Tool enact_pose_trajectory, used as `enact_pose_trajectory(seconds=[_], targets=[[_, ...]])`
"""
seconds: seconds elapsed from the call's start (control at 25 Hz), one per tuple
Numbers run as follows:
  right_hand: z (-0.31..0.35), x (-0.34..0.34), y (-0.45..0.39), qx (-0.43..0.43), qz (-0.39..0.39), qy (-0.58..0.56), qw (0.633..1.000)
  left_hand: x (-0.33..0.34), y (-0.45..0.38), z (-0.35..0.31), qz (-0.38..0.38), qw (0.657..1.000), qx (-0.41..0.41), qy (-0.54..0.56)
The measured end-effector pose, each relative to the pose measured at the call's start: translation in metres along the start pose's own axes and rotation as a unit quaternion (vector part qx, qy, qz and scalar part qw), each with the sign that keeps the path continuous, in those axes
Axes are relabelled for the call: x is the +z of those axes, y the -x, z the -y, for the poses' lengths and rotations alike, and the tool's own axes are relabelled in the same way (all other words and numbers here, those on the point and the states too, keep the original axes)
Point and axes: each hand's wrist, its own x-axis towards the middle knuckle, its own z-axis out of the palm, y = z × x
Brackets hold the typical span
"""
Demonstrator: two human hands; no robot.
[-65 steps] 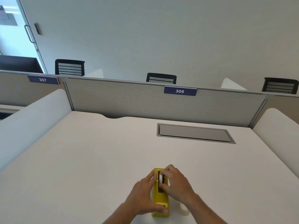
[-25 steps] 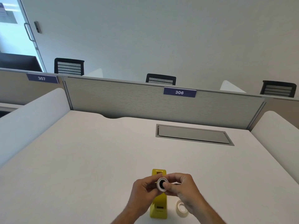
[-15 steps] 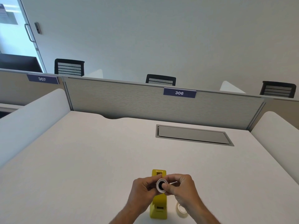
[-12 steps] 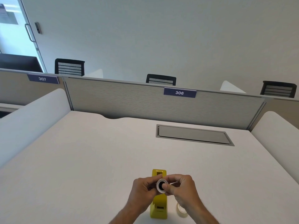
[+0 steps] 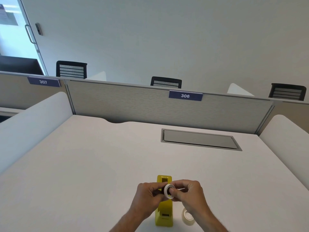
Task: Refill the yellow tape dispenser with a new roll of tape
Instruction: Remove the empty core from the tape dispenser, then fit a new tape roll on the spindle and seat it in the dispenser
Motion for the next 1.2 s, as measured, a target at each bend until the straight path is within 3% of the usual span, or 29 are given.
enact_pose_trajectory(seconds=[0.12,0.2,0.52,0.68,1.04,1.2], targets=[[-0.009,-0.006,-0.008,0.033,-0.045,-0.065,0.996,-0.003,-0.004,0.003,-0.024,0.999,-0.031,-0.035],[-0.018,-0.012,-0.015,0.062,-0.09,-0.047,0.993,-0.004,-0.006,0.005,-0.032,0.996,-0.051,-0.059],[-0.056,-0.029,-0.033,0.159,-0.12,0.242,0.95,-0.003,-0.009,0.005,0.006,0.99,-0.112,-0.083],[-0.069,-0.03,-0.039,0.183,-0.116,0.303,0.928,-0.002,-0.01,0.006,0.025,0.987,-0.123,-0.099],[-0.067,-0.037,-0.027,0.127,-0.134,0.276,0.943,-0.003,-0.008,0.003,0.004,0.987,-0.143,-0.067],[-0.062,-0.036,-0.003,0.091,-0.046,0.331,0.938,-0.003,-0.009,0.003,-0.002,0.987,-0.148,-0.058]])
